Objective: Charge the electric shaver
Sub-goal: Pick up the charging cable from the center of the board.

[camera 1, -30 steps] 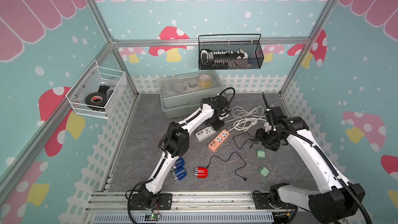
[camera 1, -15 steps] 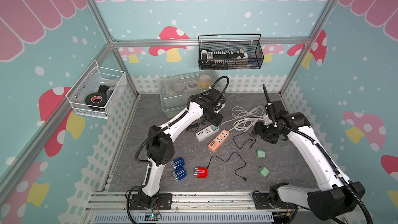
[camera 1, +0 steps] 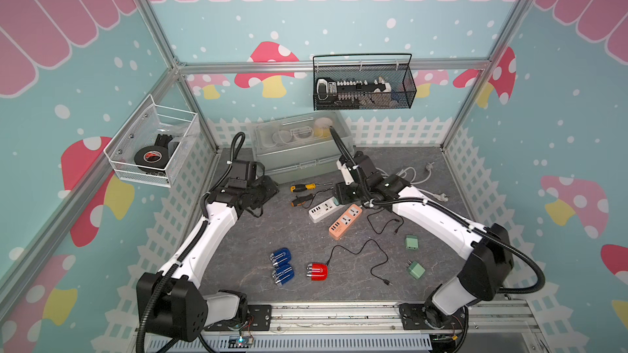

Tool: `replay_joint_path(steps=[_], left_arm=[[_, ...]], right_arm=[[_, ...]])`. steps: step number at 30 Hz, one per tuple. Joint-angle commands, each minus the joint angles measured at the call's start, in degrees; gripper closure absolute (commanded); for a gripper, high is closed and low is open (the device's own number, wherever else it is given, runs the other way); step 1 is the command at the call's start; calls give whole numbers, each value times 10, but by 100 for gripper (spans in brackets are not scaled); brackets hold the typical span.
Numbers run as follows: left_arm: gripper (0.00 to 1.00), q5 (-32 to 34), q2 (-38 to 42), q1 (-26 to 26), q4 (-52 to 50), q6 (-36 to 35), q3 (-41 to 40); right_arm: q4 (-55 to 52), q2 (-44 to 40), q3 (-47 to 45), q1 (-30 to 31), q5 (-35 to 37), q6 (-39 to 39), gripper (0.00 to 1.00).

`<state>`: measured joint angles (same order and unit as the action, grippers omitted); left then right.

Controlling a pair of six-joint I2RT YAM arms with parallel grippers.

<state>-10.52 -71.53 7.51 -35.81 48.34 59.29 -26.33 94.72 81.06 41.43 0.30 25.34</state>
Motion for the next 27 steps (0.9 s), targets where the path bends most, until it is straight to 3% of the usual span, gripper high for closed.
replay_joint_path(steps=[1,6,13,27], left_arm=[[48,-43,46,-28,21,123,-52],[49,-55,99,-47,-33,166,-87],[49,-75,162,-56,-39,216,-137],[49,-100,180,-57,-56,202,-136]], right_arm=[[162,51,19,7,-6,-80,56],[265,124,17,18,-33,-123,59],[264,229,75,38,-25,-153,59],[226,314,140,58,2,-175,58]])
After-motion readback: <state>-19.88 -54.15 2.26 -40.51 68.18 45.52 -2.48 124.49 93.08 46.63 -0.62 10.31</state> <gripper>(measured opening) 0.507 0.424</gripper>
